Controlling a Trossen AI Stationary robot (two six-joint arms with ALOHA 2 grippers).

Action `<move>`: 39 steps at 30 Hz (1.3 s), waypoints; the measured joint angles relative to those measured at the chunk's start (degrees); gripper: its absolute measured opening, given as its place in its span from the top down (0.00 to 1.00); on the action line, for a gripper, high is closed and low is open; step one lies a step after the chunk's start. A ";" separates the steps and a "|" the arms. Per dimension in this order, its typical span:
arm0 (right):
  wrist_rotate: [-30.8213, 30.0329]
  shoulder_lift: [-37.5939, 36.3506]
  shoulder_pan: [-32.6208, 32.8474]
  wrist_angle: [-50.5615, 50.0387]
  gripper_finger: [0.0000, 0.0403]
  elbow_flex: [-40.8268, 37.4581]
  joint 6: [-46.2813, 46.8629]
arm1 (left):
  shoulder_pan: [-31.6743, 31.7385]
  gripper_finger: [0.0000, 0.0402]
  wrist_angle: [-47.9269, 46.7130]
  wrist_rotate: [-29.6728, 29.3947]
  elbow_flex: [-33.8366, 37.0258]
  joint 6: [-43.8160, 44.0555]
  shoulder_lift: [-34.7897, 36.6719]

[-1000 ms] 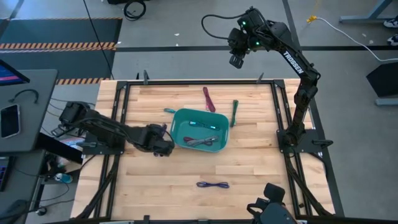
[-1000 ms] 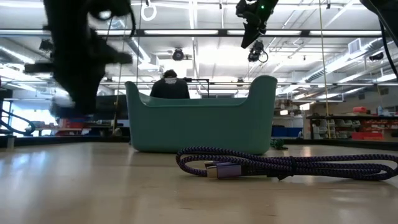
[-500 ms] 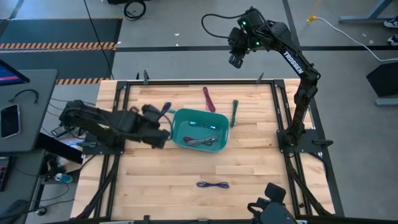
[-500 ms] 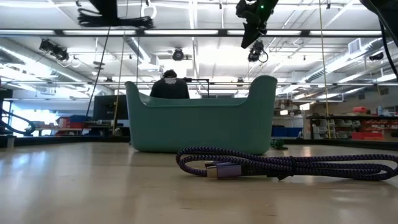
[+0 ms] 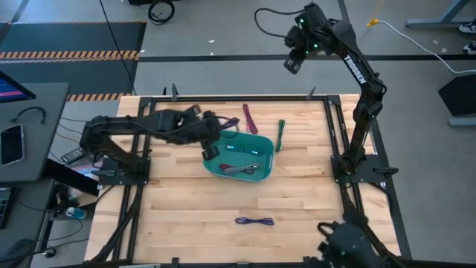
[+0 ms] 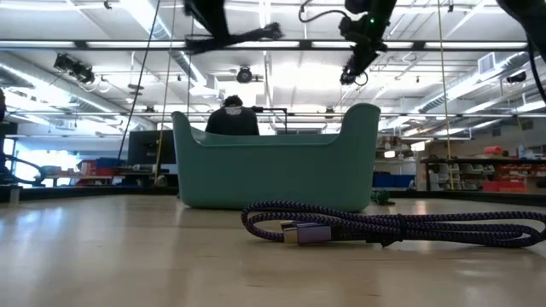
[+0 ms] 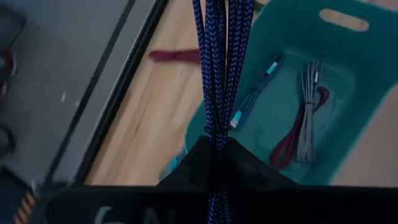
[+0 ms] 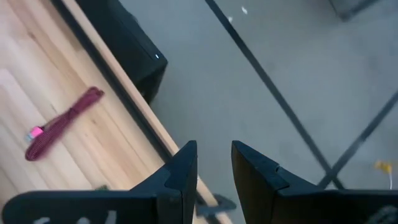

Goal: Pick and place USB-C Cables
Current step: Put the top purple charger cable into the blue bin

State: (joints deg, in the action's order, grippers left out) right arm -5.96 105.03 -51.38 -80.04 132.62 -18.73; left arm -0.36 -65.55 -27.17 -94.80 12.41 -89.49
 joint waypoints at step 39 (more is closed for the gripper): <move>7.52 0.00 -8.12 -4.07 0.74 0.02 3.79 | 8.70 0.94 18.28 28.33 -0.02 -31.15 -30.69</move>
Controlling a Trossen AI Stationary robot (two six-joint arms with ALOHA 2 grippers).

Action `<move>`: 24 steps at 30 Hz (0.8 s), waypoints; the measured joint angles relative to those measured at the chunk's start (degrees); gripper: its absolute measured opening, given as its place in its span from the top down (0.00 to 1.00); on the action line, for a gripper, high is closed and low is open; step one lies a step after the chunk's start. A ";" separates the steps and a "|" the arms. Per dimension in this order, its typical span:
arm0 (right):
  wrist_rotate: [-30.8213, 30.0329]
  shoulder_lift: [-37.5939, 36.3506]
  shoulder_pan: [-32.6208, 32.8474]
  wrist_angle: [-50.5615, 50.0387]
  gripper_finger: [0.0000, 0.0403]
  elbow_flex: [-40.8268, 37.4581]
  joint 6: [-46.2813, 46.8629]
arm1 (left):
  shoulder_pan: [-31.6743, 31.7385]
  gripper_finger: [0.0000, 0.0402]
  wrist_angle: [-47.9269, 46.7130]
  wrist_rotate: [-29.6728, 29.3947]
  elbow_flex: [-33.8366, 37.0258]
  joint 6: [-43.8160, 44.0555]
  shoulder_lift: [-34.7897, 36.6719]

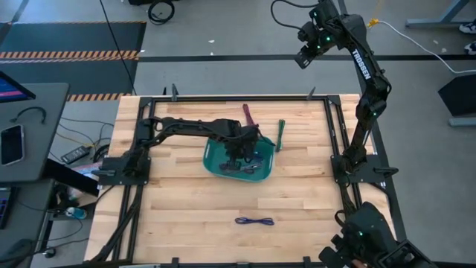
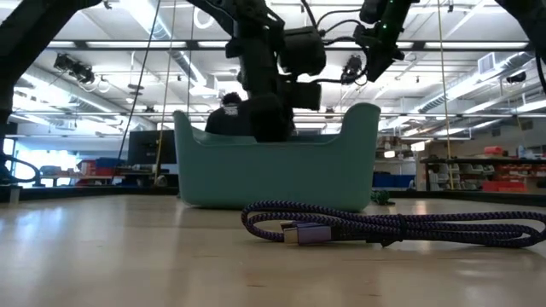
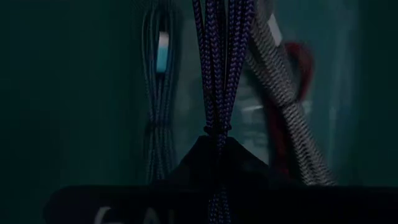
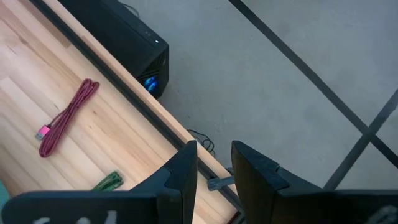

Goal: Pick and place USB-C Cables
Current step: Put the top purple charger cable into the blue bin

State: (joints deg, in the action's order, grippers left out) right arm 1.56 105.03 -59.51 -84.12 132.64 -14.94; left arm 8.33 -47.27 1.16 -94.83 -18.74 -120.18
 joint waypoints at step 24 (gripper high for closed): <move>1.33 0.00 0.07 -0.01 0.74 0.00 0.00 | 0.15 0.94 0.15 0.25 0.11 2.01 -1.86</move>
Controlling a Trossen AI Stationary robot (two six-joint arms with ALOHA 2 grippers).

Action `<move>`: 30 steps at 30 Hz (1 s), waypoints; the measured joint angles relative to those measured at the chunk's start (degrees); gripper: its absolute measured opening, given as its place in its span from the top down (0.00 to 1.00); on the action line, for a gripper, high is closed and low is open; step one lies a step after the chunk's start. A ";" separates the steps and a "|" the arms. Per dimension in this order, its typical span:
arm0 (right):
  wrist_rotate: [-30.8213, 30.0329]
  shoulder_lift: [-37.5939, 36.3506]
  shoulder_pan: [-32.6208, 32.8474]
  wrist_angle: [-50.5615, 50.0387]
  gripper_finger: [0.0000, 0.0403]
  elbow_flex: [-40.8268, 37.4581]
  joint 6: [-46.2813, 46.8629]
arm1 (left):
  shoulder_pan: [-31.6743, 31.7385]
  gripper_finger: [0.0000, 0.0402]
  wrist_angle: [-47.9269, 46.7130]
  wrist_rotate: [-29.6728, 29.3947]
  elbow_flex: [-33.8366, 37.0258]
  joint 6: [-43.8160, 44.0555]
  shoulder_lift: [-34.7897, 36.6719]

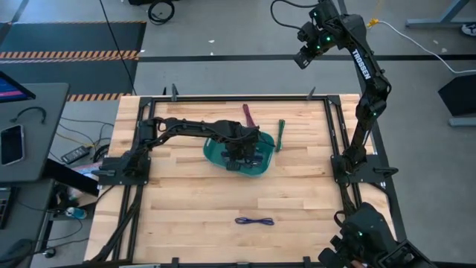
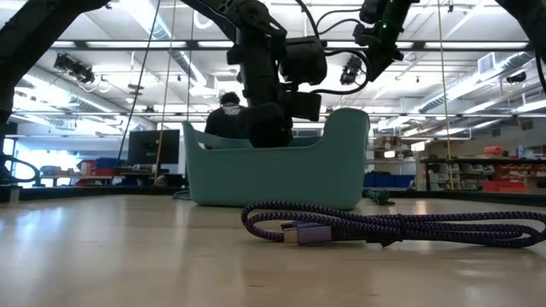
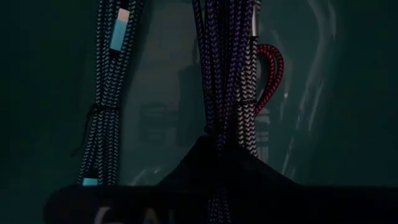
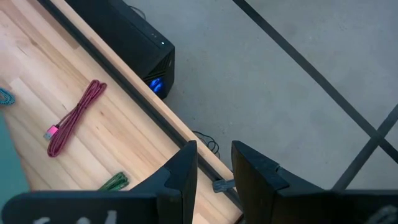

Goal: Pick and place USB-C Cables
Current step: Put the top purple charger cable into the blue bin, then move the blue bin to the center of the table

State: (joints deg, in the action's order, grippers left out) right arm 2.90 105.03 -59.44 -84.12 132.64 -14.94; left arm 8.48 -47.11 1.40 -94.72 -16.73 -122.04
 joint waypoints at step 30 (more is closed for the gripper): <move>0.41 -0.02 0.03 -0.01 0.74 0.00 0.16 | -0.59 0.65 -22.38 -3.96 -33.08 15.04 0.20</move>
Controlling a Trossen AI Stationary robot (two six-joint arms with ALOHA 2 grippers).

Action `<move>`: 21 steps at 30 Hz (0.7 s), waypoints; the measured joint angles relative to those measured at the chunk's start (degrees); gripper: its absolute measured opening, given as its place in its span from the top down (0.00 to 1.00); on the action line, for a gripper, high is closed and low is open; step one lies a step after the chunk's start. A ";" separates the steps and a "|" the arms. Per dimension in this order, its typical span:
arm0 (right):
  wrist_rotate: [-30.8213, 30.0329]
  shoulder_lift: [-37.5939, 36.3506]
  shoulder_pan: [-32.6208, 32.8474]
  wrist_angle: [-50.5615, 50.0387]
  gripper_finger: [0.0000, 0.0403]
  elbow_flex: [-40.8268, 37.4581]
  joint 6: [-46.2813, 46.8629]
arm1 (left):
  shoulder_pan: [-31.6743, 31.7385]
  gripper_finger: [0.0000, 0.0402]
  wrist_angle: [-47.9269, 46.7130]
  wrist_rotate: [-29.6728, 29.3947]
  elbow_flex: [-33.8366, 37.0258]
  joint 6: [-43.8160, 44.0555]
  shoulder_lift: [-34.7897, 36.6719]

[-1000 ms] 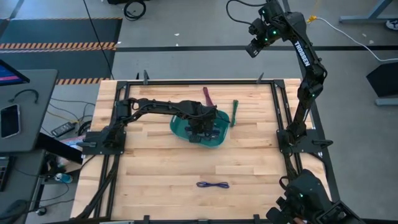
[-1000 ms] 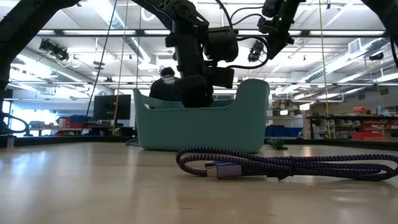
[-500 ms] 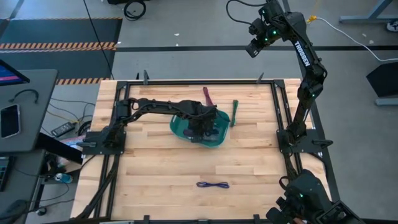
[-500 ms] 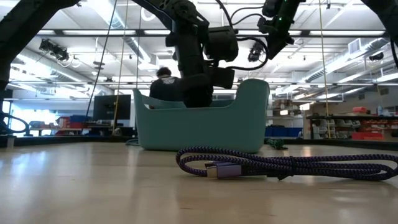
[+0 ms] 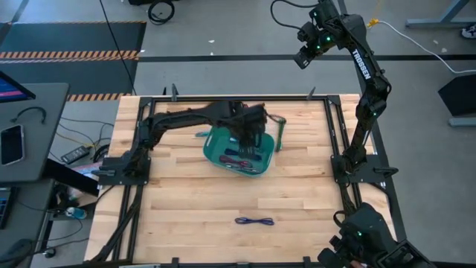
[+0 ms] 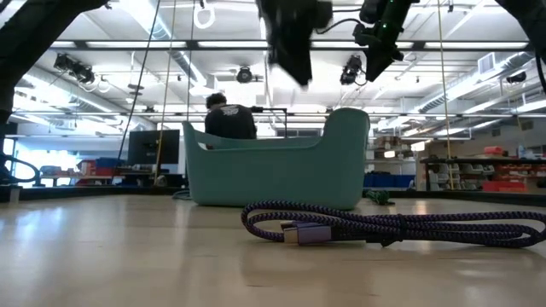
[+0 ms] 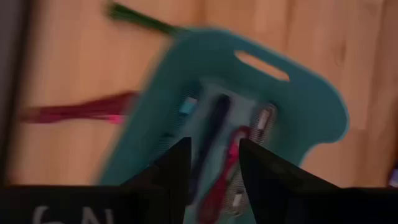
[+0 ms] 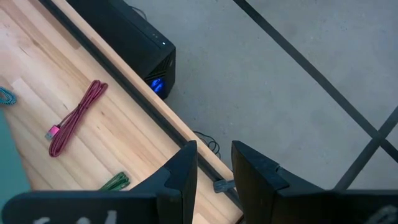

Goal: Pick and place USB-C Cables
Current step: Move the blue bin to the center of the table

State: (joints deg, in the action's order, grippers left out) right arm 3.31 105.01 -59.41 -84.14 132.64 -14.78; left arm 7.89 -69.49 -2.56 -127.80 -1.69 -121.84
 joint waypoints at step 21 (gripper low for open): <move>8.03 0.23 12.56 12.51 0.99 -6.01 1.35 | -18.75 0.70 -19.19 -47.64 0.69 31.36 34.90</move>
State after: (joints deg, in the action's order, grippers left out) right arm 11.34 105.24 -46.85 -71.63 126.63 -13.43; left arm -10.85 -88.68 -50.20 -127.11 29.67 -86.94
